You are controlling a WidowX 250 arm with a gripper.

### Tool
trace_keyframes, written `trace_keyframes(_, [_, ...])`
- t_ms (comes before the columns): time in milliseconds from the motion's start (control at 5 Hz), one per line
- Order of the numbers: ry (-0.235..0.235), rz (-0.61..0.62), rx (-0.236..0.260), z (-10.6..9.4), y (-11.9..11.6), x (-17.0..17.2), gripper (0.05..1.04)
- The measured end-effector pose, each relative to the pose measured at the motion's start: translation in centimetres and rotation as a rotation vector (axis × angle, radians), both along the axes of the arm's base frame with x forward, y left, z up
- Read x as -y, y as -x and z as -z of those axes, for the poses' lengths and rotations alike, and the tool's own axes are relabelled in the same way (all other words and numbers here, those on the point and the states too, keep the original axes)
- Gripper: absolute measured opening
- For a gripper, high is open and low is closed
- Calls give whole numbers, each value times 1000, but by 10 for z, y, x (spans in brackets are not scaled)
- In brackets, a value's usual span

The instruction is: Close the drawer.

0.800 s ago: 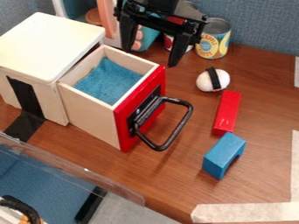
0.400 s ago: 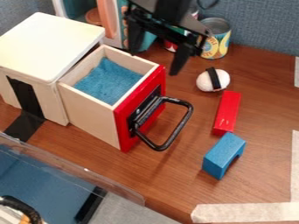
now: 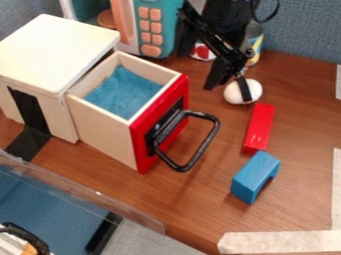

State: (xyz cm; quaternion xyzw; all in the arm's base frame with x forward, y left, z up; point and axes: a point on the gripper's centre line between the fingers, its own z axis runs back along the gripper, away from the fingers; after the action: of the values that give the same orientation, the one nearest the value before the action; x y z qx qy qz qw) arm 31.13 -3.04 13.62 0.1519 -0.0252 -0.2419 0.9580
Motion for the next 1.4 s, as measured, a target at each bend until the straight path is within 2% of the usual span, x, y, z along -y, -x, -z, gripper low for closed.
trace_keyframes(200, [22, 199, -17, 2, -4, 12, 1001])
trace_keyframes(600, [41, 547, -77, 20, 6, 42, 1001])
trace_keyframes(800, [69, 663, -86, 31, 18, 46, 1001])
trace_keyframes(1000, [129, 786, -80, 42, 30, 50, 1001])
trace_keyframes(1200, [181, 824, -74, 55, 35, 45, 1001])
trace_keyframes(1400, [196, 849, -66, 61, 38, 44, 1001])
